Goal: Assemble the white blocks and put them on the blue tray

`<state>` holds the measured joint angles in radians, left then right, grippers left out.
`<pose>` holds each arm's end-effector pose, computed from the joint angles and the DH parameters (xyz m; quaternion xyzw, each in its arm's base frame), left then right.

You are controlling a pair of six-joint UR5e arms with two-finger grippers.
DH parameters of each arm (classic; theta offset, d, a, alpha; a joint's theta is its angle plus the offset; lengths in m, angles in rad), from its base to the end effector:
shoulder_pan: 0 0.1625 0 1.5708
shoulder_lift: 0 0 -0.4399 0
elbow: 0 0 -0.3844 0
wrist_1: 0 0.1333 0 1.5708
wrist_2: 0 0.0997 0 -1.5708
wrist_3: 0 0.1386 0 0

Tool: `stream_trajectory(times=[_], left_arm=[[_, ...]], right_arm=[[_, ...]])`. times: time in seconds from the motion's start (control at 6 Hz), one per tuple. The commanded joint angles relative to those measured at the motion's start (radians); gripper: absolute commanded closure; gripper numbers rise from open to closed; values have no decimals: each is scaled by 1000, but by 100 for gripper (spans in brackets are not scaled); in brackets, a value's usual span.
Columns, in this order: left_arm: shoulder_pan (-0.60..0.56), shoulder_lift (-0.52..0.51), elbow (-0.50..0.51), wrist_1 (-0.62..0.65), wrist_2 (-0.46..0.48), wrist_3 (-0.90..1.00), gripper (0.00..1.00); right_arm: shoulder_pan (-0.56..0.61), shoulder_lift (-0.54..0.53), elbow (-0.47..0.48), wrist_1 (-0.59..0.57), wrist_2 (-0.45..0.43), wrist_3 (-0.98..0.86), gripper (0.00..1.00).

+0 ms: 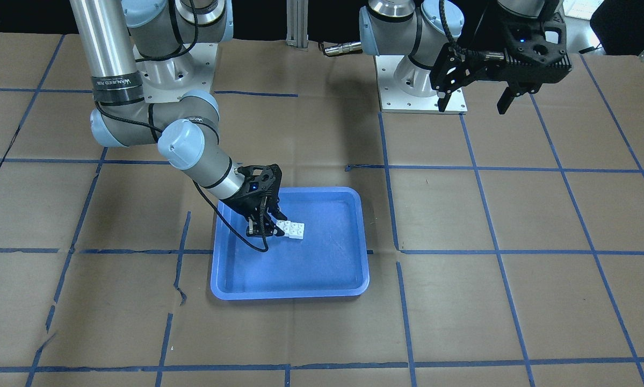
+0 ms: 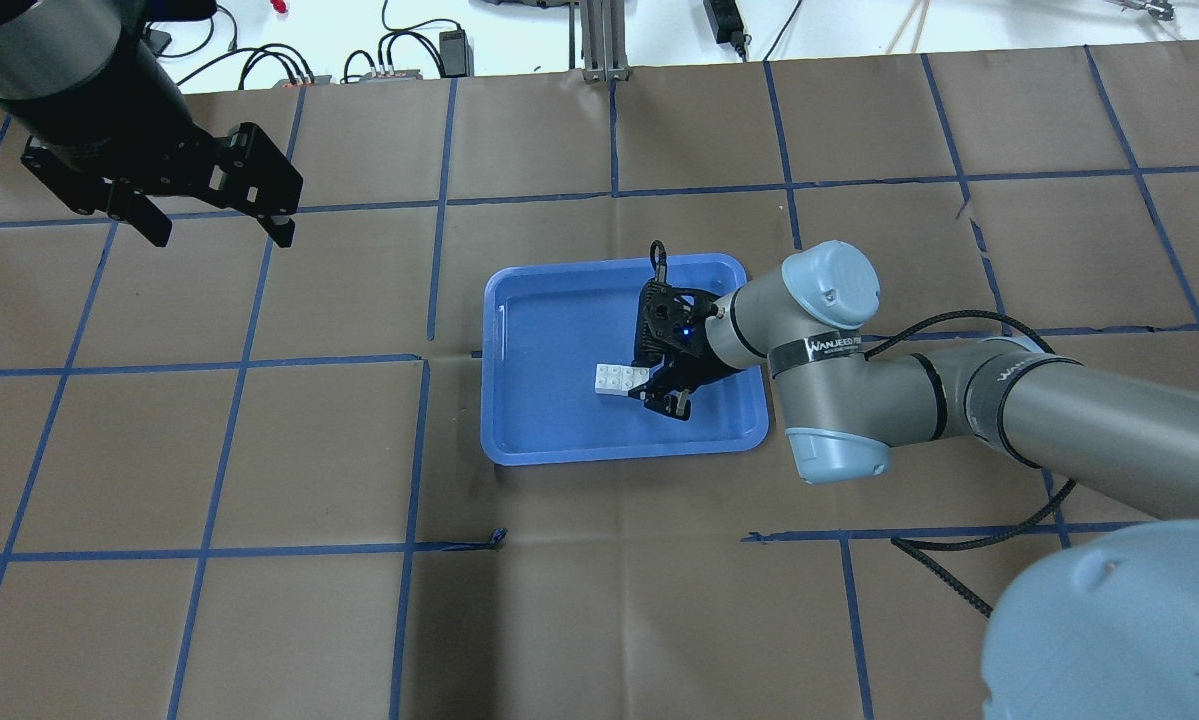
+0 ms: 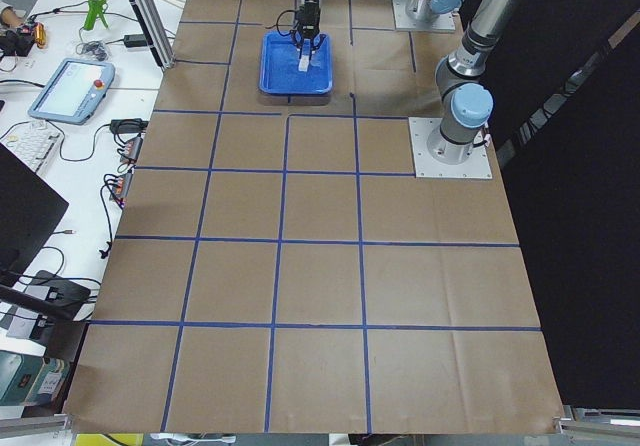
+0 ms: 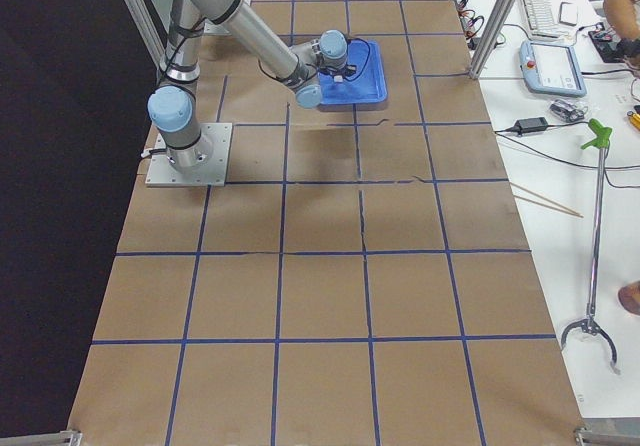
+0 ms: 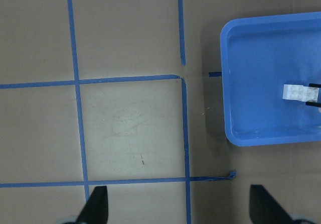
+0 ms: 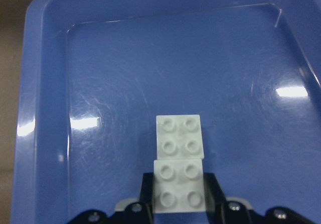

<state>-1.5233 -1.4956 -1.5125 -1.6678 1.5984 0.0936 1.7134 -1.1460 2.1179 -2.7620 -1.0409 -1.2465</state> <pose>-0.1078 -0.4583 0.5175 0.0228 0.9995 -0.0172 0.0151 0.2754 -0.4871 0.1508 -0.6360 0.7187 -0.2264 0.1663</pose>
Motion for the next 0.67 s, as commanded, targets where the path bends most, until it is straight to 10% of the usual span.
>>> stream_trajectory(times=[0.0,0.17,0.5], left_arm=[[0,0,0,0,0,0,1],[0,0,0,0,0,0,1],[0,0,0,0,0,0,1]], right_arm=[[0,0,0,1,-1,2,72],[0,2,0,1,2,2,55],[0,2,0,1,4,4,52]])
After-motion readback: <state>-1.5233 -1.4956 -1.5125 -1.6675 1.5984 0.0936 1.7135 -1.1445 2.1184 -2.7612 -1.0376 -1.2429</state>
